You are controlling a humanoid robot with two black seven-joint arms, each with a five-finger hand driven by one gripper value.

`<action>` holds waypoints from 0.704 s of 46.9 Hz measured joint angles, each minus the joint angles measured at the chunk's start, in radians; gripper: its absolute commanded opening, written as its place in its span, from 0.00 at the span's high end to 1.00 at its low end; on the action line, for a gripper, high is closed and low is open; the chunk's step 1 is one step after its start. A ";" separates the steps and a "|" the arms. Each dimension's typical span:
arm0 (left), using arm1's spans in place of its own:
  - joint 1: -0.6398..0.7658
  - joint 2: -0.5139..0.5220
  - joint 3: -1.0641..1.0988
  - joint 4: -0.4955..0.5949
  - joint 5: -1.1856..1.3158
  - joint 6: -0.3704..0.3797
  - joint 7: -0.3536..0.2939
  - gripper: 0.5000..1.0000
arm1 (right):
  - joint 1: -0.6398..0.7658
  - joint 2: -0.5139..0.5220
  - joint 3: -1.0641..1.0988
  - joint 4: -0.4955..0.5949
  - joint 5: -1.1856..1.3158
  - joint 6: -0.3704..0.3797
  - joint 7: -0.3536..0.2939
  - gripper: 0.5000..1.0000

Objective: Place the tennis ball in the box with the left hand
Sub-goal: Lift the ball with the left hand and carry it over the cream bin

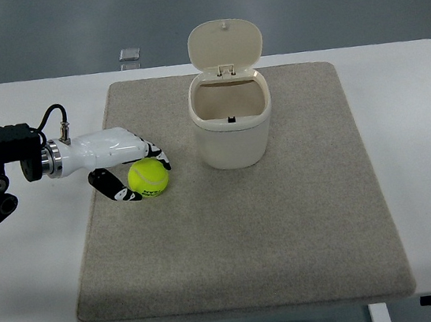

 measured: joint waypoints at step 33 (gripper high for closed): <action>-0.245 0.068 0.000 -0.152 0.098 0.183 -0.017 1.00 | 0.000 0.000 0.000 0.000 0.000 0.000 0.000 0.12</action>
